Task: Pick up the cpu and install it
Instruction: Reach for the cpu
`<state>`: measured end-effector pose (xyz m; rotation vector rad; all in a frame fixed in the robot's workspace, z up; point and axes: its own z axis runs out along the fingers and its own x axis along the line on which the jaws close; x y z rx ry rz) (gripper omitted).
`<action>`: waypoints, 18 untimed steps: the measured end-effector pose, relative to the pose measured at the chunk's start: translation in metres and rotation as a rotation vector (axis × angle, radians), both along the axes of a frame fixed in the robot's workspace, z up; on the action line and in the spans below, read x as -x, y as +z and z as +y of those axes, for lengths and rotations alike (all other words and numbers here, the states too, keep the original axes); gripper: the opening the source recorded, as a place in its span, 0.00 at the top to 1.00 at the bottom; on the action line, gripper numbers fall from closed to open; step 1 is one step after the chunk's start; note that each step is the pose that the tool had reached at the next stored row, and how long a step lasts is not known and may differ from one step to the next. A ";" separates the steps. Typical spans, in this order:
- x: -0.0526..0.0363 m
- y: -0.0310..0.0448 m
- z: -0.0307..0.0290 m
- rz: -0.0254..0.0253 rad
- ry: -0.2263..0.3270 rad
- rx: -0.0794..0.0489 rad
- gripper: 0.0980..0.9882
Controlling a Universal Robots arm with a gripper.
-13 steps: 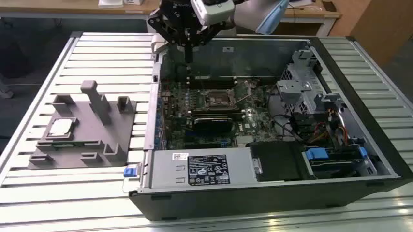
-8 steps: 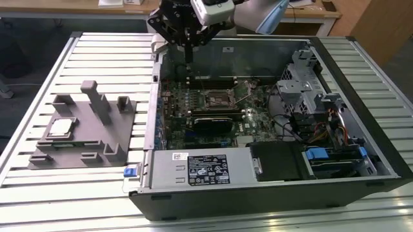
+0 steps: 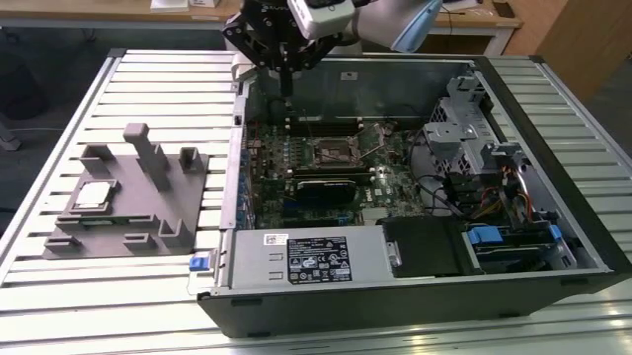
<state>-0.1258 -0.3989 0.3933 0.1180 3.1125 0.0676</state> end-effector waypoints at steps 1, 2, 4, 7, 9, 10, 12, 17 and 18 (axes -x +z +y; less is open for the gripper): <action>0.0007 0.0000 0.0000 0.0000 0.000 0.000 0.99; 0.0015 0.0000 0.0000 0.0000 0.000 0.000 0.99; 0.0034 -0.0001 0.0000 0.0000 0.000 0.000 0.99; 0.0061 -0.0002 0.0000 -0.0001 0.000 0.000 0.99; 0.0079 -0.0002 0.0000 -0.0001 0.000 0.000 0.99; 0.0087 -0.0002 0.0000 -0.0001 0.000 0.000 0.99; 0.0103 -0.0002 0.0000 0.0000 0.000 0.000 0.99; 0.0142 -0.0004 0.0000 0.0000 0.000 0.000 0.99; 0.0151 -0.0004 0.0000 0.0000 0.000 0.000 0.99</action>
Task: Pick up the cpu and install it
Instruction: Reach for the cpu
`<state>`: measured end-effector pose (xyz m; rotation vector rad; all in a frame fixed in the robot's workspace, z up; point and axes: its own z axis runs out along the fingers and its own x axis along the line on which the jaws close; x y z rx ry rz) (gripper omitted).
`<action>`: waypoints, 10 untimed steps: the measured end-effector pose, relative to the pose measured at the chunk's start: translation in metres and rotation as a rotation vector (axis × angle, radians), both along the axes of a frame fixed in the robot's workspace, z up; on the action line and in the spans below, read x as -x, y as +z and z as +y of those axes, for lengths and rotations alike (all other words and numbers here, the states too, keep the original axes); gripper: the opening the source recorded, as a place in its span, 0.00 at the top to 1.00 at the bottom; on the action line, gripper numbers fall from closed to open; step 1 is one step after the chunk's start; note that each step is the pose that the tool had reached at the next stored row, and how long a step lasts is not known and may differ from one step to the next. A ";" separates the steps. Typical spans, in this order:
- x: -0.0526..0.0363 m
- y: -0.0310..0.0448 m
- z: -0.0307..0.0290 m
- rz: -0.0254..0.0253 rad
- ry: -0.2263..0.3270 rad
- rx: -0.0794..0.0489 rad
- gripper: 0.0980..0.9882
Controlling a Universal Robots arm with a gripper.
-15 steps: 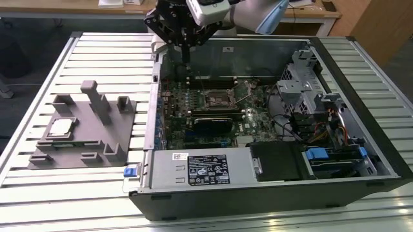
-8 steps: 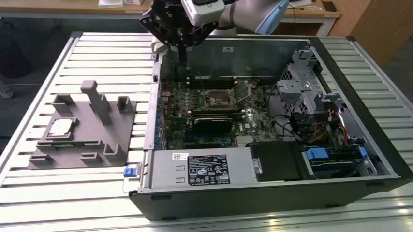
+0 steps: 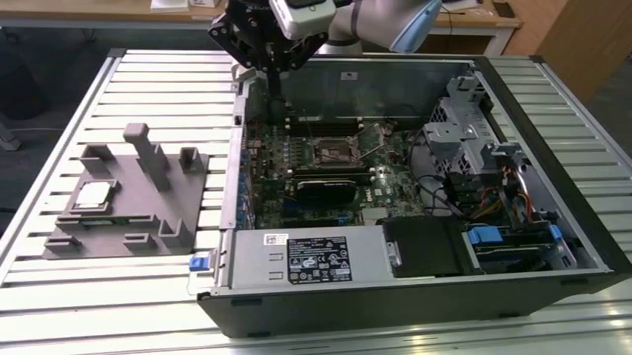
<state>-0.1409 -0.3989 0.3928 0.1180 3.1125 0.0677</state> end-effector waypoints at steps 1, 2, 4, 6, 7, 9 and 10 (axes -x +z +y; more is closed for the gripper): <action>0.0010 0.0000 0.0000 0.0000 0.000 0.000 0.99; 0.0018 -0.0001 0.0000 0.0000 0.000 0.000 0.99; 0.0040 -0.0002 0.0000 0.0001 0.000 0.000 0.99; 0.0062 -0.0004 0.0000 0.0000 0.000 0.000 0.99; 0.0071 -0.0004 0.0000 0.0000 0.000 0.000 0.99; 0.0091 -0.0005 0.0000 0.0000 0.000 0.000 0.99; 0.0099 -0.0006 0.0000 0.0000 0.000 0.000 0.99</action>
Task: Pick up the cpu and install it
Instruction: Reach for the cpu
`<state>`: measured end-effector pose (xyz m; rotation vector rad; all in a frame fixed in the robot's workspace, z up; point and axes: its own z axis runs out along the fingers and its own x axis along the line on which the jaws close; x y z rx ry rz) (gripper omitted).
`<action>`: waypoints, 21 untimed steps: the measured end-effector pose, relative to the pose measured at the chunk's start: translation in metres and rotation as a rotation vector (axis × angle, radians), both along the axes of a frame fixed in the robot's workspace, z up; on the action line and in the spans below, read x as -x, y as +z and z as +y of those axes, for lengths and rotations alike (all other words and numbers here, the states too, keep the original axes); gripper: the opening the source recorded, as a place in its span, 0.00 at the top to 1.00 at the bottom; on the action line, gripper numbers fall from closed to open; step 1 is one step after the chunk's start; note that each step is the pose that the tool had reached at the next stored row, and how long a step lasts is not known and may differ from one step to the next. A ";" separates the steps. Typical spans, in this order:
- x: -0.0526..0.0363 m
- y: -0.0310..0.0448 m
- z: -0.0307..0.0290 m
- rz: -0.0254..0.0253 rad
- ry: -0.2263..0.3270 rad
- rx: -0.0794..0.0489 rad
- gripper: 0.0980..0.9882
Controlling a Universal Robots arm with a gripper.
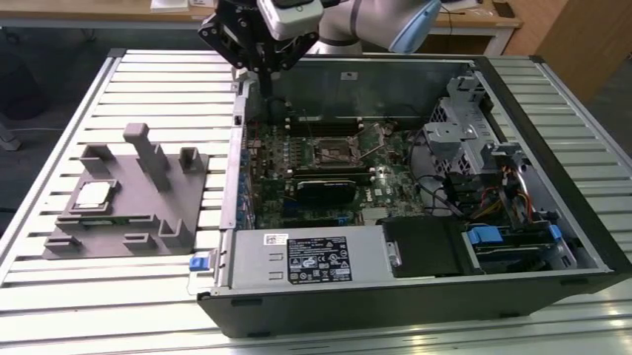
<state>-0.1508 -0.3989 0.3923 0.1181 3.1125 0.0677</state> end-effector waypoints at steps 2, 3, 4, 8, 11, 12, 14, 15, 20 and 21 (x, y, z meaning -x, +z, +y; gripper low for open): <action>0.0015 -0.0001 0.0000 0.0000 0.000 0.000 0.99; 0.0023 -0.0002 0.0000 0.0000 0.000 0.000 0.99; 0.0031 -0.0002 0.0000 0.0000 0.000 0.000 0.99; 0.0060 -0.0004 0.0000 0.0000 0.000 0.000 0.99; 0.0089 -0.0005 0.0000 0.0000 0.000 0.000 0.99; 0.0099 -0.0006 0.0000 0.0000 0.000 0.000 0.99; 0.0118 -0.0008 0.0000 0.0000 0.000 0.000 0.99; 0.0129 -0.0008 0.0000 0.0000 0.000 0.000 0.99; 0.0188 -0.0011 0.0000 0.0000 0.000 0.000 0.99; 0.0201 -0.0011 0.0000 0.0000 0.000 0.000 0.99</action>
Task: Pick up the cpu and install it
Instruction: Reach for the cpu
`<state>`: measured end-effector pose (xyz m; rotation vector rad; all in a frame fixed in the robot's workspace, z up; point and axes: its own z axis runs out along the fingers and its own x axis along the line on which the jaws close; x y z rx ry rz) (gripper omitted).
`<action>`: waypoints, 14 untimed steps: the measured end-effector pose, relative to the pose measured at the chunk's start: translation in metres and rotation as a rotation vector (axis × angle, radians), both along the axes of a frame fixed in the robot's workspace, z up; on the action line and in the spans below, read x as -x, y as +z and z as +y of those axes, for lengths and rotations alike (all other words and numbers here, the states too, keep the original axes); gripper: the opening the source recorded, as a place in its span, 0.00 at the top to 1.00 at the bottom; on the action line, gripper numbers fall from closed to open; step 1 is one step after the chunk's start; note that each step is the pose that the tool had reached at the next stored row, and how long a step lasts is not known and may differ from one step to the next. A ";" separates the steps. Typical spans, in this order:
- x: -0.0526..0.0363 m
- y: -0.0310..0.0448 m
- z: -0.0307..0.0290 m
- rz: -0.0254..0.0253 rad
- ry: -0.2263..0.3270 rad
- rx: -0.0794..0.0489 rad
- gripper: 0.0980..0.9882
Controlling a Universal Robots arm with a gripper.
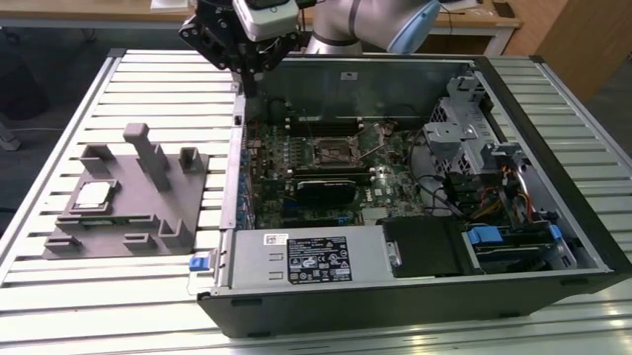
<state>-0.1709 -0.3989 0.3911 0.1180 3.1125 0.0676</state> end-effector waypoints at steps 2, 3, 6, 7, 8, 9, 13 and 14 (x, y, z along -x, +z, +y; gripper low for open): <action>0.0025 -0.0001 0.0000 0.0000 0.000 0.000 0.99; 0.0038 -0.0001 0.0000 0.0000 0.000 0.000 0.99; 0.0077 -0.0002 0.0000 0.0000 0.000 0.000 0.99; 0.0087 -0.0002 0.0000 0.0000 0.000 0.000 0.99; 0.0096 -0.0004 0.0000 -0.0001 0.000 0.000 0.99; 0.0105 -0.0004 0.0000 0.0000 0.000 0.000 0.99; 0.0142 -0.0008 0.0000 0.0000 0.000 0.000 0.99; 0.0151 -0.0009 0.0000 0.0000 0.000 0.000 0.99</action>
